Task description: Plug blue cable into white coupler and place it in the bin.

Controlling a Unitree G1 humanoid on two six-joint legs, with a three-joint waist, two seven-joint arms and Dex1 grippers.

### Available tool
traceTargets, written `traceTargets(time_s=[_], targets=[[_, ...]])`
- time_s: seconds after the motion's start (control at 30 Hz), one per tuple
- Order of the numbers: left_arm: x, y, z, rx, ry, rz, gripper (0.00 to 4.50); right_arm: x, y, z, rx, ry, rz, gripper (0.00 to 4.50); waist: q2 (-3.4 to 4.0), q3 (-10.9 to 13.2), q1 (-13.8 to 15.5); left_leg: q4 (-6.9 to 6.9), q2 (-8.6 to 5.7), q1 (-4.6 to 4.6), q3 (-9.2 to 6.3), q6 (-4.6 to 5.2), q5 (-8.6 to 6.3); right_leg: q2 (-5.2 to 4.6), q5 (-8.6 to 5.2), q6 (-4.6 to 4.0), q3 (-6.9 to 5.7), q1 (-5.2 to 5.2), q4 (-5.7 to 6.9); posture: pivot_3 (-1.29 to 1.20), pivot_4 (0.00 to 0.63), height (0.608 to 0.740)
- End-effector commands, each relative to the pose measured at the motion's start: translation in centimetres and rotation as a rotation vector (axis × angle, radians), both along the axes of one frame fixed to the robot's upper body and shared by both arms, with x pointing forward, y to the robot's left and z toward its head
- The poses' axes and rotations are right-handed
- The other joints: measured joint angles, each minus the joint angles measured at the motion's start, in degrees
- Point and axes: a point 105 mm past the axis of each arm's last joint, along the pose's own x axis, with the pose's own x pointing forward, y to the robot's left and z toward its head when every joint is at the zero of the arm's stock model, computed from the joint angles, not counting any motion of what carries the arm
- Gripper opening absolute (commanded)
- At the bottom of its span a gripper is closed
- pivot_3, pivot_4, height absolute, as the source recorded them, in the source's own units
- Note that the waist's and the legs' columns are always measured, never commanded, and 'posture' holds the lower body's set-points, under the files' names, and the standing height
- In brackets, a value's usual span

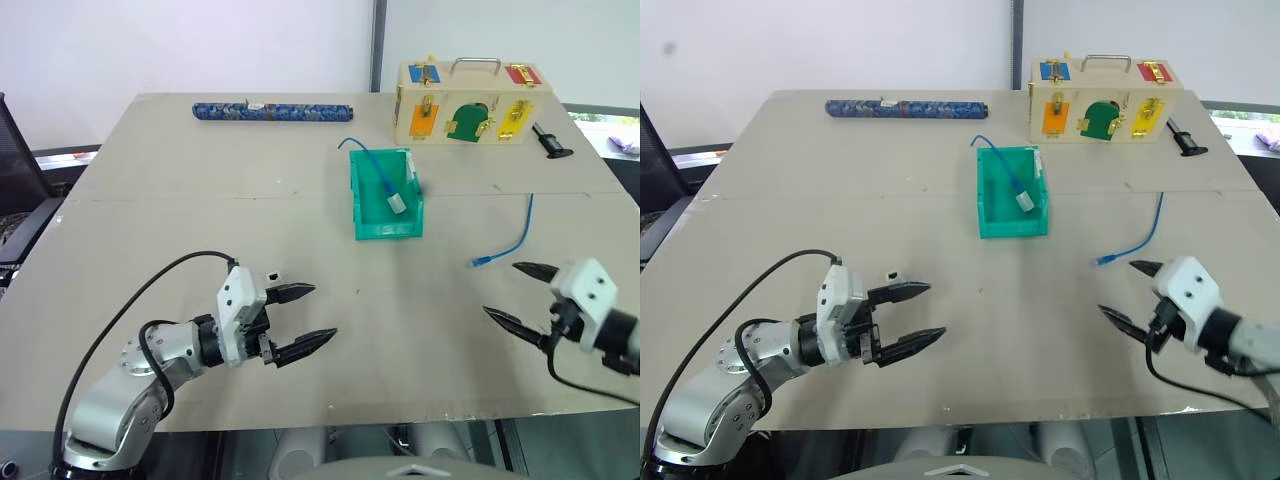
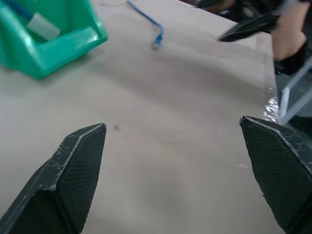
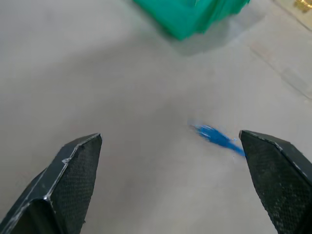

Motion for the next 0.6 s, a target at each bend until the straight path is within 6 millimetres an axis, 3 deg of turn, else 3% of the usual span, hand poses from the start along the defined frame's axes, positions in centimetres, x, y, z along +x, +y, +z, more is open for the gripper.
traceTargets(time_s=[0.03, 0.17, 0.33, 0.47, 0.57, 0.6], targets=[[-0.8, -0.9, 0.7, 0.028, -0.068, -0.09, 4.5, 2.5, -0.7, 0.3, -0.109, 0.044, 0.074, 4.46, -0.03, 0.0, -0.3, 0.01, 0.0, 0.03, 0.01, 0.0, 0.0, 0.01, -0.03, 0.05, 0.0, 0.02, 0.0, 0.0, 0.15, 0.74], [-0.5, -0.9, 0.6, 0.035, -0.093, -0.105, 4.5, 4.9, -0.6, 0.1, -0.199, 0.102, 0.182, 3.21, -0.01, 0.1, -0.3, 0.0, 0.03, 0.05, 0.03, 0.0, 0.0, 0.04, -0.01, 0.02, 0.02, 0.01, 0.0, 0.0, 0.15, 0.74], [-0.3, -1.0, 0.8, 0.027, -0.112, -0.095, 4.5, 8.1, -0.5, -0.9, -0.274, 0.171, 0.225, 3.21, 0.07, 0.2, -0.3, -0.01, 0.06, -0.02, 0.07, 0.0, 0.0, 0.04, 0.12, -0.17, 0.01, -0.02, -0.03, 0.0, 0.15, 0.74], [-0.4, -0.9, 0.8, 0.023, -0.119, -0.08, 4.5, 9.3, -0.4, -1.5, -0.292, 0.219, 0.238, 3.21, 0.08, 0.2, -0.2, -0.01, 0.05, -0.05, 0.07, 0.0, 0.0, 0.02, 0.13, -0.18, 0.01, -0.03, -0.03, 0.0, 0.15, 0.74], [-0.4, -0.9, 0.8, 0.019, -0.121, -0.065, 4.5, 9.5, -0.4, -2.1, -0.309, 0.258, 0.257, 2.32, 0.09, 0.2, -0.1, -0.01, 0.05, -0.05, 0.04, 0.0, 0.0, 0.01, 0.19, -0.09, 0.0, -0.03, -0.02, 0.0, 0.15, 0.74], [-0.4, -0.8, 0.7, 0.018, -0.121, -0.061, 4.5, 9.5, -0.3, -2.2, -0.301, 0.269, 0.26, 1.77, 0.1, 0.2, -0.1, -0.01, 0.05, -0.05, 0.04, 0.0, 0.0, 0.01, 0.19, -0.09, -0.01, -0.03, -0.02, 0.0, 0.15, 0.74]])
